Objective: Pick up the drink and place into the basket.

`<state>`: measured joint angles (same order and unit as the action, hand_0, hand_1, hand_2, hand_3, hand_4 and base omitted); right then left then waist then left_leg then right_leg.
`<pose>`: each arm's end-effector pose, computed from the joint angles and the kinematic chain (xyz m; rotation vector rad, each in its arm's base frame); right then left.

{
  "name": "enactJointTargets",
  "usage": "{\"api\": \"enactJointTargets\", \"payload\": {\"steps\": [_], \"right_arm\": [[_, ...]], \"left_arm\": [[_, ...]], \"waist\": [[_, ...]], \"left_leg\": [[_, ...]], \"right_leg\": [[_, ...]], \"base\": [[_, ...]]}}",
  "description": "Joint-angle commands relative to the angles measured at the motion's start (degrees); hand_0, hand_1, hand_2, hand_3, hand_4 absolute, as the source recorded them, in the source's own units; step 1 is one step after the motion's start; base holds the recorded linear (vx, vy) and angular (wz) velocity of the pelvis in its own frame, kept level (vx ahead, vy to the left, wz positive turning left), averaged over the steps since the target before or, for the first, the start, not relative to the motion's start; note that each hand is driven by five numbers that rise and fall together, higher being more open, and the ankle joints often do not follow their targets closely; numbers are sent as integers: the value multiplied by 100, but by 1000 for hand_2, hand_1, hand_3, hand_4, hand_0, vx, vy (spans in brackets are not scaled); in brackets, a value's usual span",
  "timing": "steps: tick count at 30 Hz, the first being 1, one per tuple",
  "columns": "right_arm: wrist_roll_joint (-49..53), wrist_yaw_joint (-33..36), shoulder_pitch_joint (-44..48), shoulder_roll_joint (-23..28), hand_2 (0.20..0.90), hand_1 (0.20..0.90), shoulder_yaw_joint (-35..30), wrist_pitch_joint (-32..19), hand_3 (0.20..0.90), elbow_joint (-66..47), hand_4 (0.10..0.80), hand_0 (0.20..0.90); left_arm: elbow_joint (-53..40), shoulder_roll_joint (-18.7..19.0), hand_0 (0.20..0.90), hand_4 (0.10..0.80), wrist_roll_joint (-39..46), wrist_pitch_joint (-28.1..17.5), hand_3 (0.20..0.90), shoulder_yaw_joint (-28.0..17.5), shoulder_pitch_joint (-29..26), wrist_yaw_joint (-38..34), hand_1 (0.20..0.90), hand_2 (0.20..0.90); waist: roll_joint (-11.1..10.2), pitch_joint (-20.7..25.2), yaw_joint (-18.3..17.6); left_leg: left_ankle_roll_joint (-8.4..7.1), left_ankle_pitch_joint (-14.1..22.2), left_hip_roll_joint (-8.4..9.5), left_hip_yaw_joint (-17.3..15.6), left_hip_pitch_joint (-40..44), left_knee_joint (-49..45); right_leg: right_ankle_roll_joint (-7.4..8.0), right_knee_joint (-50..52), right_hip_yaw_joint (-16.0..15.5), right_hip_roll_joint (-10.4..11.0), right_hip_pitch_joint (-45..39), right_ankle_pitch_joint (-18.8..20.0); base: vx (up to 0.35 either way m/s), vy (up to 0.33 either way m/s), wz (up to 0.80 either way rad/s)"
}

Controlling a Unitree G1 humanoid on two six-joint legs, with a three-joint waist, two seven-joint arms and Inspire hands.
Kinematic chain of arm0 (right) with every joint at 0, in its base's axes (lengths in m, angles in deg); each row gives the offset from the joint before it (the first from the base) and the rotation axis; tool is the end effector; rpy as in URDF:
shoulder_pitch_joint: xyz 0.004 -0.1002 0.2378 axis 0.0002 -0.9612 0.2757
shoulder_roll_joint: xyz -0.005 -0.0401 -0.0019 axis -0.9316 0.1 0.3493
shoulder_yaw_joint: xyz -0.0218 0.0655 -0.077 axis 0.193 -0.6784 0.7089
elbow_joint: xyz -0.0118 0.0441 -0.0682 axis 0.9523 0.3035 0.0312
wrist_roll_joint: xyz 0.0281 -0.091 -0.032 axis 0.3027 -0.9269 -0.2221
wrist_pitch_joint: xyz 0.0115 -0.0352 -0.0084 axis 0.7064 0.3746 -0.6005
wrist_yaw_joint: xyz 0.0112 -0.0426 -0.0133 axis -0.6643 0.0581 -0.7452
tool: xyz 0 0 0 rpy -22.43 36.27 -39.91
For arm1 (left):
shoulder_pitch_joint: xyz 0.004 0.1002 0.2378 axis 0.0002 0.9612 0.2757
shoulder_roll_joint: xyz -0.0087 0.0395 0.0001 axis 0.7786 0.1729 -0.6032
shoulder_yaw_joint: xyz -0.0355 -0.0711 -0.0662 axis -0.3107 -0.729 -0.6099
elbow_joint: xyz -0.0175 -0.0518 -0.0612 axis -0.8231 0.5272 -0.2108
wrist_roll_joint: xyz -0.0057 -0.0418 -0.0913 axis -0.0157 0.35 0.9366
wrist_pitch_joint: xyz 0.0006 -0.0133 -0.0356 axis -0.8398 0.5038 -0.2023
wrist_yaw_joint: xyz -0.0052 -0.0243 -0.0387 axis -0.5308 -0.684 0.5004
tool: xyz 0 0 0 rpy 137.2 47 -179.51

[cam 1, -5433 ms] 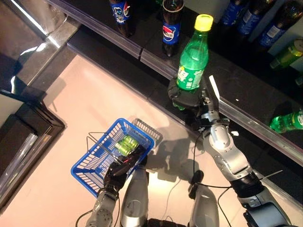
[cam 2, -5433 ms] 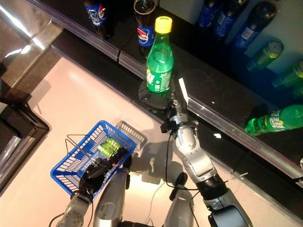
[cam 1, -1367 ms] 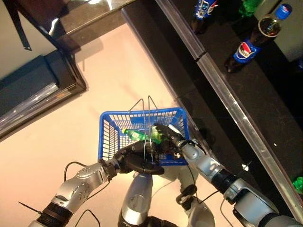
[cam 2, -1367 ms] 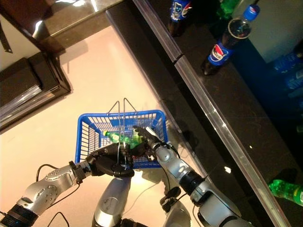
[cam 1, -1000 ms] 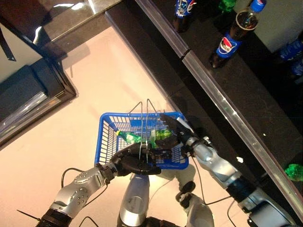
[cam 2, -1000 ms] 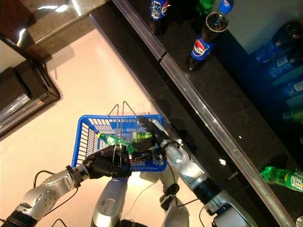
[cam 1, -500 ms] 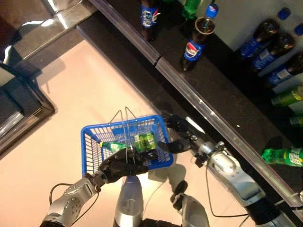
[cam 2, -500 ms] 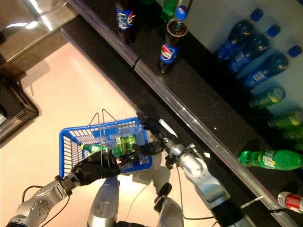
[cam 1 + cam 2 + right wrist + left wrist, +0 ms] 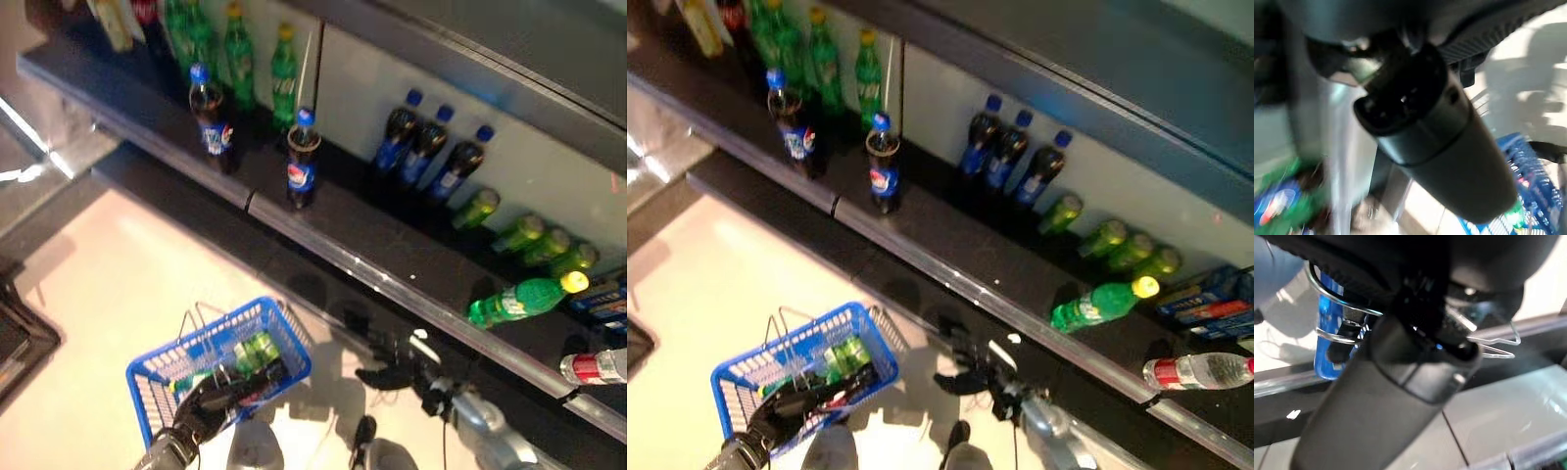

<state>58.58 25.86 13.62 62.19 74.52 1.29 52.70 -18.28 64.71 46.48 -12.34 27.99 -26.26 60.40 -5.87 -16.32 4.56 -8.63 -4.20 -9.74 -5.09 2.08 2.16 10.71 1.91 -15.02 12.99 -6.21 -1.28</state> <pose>0.1398 -0.1940 -0.0474 -0.0036 0.6822 0.3018 0.0875 0.2525 -0.0749 -0.5356 0.7161 0.1924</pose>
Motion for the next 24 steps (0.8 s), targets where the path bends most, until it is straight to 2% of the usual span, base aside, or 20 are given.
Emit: {"api": "enactJointTargets", "payload": {"steps": [1, 4, 7, 8, 10, 12, 17, 24], "right_arm": [[307, 214, -71, -66, 900, 900, -34, -433, 900, 516, 800, 900], [147, 279, 91, -354, 900, 900, -140, -424, 900, 1713, 800, 900], [177, 238, 241, -479, 900, 900, -275, -405, 900, 2951, 800, 900], [-60, 288, 306, -566, 900, 900, -419, -560, 900, 3715, 800, 900], [-307, 397, 339, -615, 900, 900, -508, -729, 900, 4198, 800, 900], [-524, 593, 329, -694, 900, 900, -711, -663, 900, 4887, 800, 900], [-652, 968, 304, -729, 900, 900, -1084, -535, 900, 5424, 800, 900], [-887, 1270, 377, -754, 900, 900, -1020, -998, 900, 5349, 800, 900]], "left_arm": [[-29, -141, 300, 100, -144, -1055, 200, -118, -124, 223, 300, 300], [946, -396, 300, 100, -323, -875, 200, -130, -373, 417, 300, 300], [1696, -448, 300, 100, -663, -1013, 200, -46, -556, 467, 300, 300], [2184, -464, 300, 100, -736, -1167, 200, -64, -587, 406, 300, 300], [2491, -482, 300, 100, -891, -1269, 200, -142, -633, 352, 300, 300], [3048, -519, 300, 100, -1353, -1491, 200, -180, -673, 79, 300, 300], [3502, -614, 300, 100, -1720, -1402, 200, -376, -635, -384, 300, 300], [3534, -687, 300, 100, -1406, -1275, 200, -497, -725, -712, 300, 300]], "waist": [[248, 755, -7], [271, 871, -68], [317, 950, -91], [344, 1000, -108], [362, 1027, -121], [388, 1077, -149], [414, 1185, -147], [421, 1279, -152]], "left_leg": [[130, -139, -290, -263, -14, 11], [115, -135, -296, -344, 115, 118], [108, -102, -299, -426, 185, 154], [111, -72, -287, -489, 231, 150], [121, -45, -281, -542, 257, 146], [143, 19, -237, -609, 299, 127], [115, 96, -221, -802, 398, 167], [50, 114, -296, -869, 411, 236]], "right_leg": [[-42, 282, 291, 185, 28, 65], [-15, 152, 279, 191, -69, 113], [24, 45, 238, 244, -120, 185], [47, -6, 222, 292, -136, 229], [54, -21, 213, 320, -138, 245], [82, -66, 171, 391, -122, 307], [183, -325, -46, 528, -82, 572], [181, -445, -105, 515, -3, 654]], "base": [[83, 24, -13], [59, 37, -19], [46, 58, -11], [50, 59, -7], [56, 74, -18], [60, 89, -25], [13, 28, -12], [-54, -22, -22]]}}
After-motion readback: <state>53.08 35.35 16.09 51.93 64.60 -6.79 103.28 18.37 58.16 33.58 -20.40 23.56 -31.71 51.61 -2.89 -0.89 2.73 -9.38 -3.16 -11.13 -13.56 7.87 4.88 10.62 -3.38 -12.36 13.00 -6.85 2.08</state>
